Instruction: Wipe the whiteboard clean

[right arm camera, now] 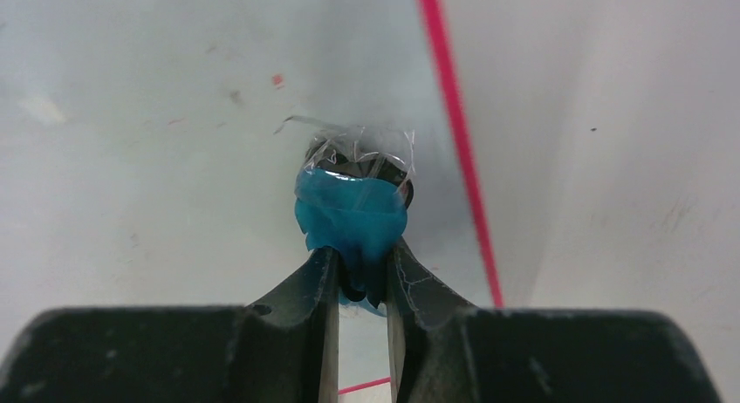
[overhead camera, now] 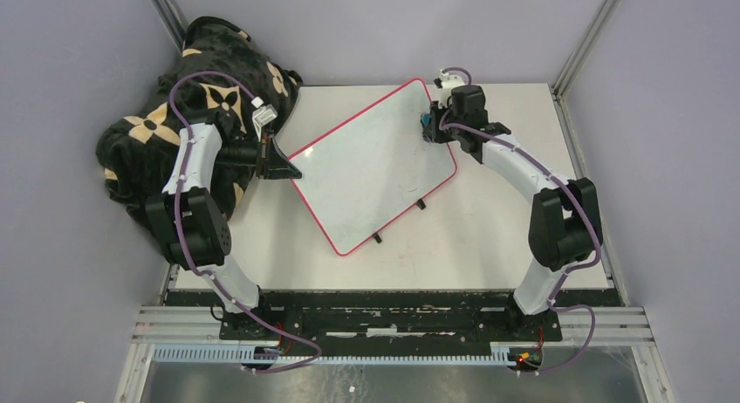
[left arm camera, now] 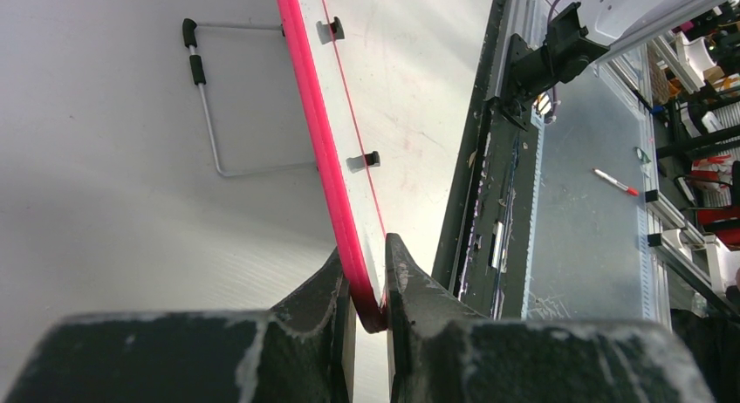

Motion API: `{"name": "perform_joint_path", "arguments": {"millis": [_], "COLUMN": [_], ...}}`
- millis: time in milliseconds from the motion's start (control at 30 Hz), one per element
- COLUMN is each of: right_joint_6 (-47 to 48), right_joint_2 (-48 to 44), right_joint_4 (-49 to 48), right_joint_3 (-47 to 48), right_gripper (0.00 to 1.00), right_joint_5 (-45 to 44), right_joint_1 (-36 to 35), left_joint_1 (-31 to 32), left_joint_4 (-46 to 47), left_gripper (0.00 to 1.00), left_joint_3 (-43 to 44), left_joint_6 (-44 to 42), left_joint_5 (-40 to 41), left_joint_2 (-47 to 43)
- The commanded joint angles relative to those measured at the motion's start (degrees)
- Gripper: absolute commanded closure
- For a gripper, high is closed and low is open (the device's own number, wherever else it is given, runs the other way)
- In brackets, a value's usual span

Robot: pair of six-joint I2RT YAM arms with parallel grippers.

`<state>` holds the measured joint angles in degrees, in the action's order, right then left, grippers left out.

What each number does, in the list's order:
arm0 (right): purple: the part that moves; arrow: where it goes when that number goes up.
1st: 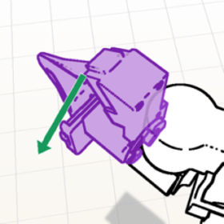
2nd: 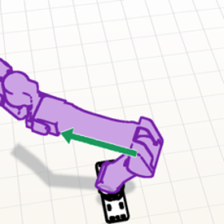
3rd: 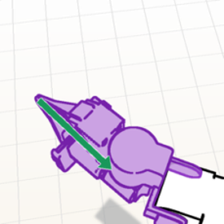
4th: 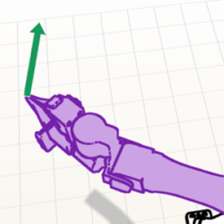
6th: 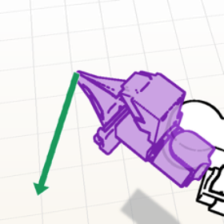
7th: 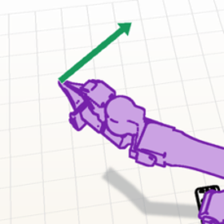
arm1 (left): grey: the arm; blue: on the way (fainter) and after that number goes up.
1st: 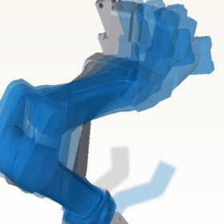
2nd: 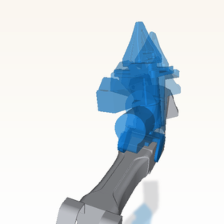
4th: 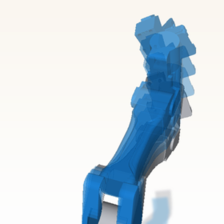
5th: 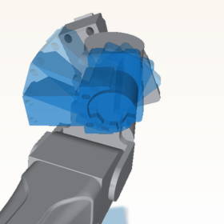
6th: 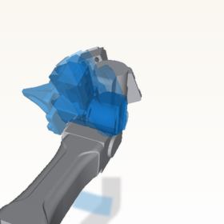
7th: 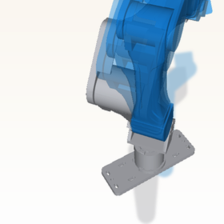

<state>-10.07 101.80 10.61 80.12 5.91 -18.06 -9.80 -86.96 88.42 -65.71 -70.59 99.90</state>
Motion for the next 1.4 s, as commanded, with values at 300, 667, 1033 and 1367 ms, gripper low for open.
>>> {"name": "perform_joint_path", "arguments": {"millis": [300,667,1033,1367], "right_joint_6": [-0.9,-3.3,-5.8,-4.6], "right_joint_2": [-6.4,-3.7,-4.2,-9.2], "right_joint_4": [-4.9,-5.8,-8.6,-9.2], "right_joint_3": [-8.7,-10.8,-13.4,-16.1], "right_gripper": [0.99,0.99,0.99,0.99], "right_joint_5": [-2.1,-1.9,0.1,-2.9], "right_joint_1": [-12.8,-1.0,2.9,-11.7], "left_joint_1": [1.2,1.2,1.3,1.6], "left_joint_4": [3.2,3.2,3.2,3.2], "left_gripper": [0.97,0.97,0.97,0.97], "left_joint_3": [-0.6,-0.7,-0.8,-0.9], "left_joint_6": [-8.0,-7.9,-7.6,-7.6], "left_joint_5": [4.3,4.9,4.9,4.0], "left_joint_2": [-2.3,-2.6,-2.8,-2.4]}}
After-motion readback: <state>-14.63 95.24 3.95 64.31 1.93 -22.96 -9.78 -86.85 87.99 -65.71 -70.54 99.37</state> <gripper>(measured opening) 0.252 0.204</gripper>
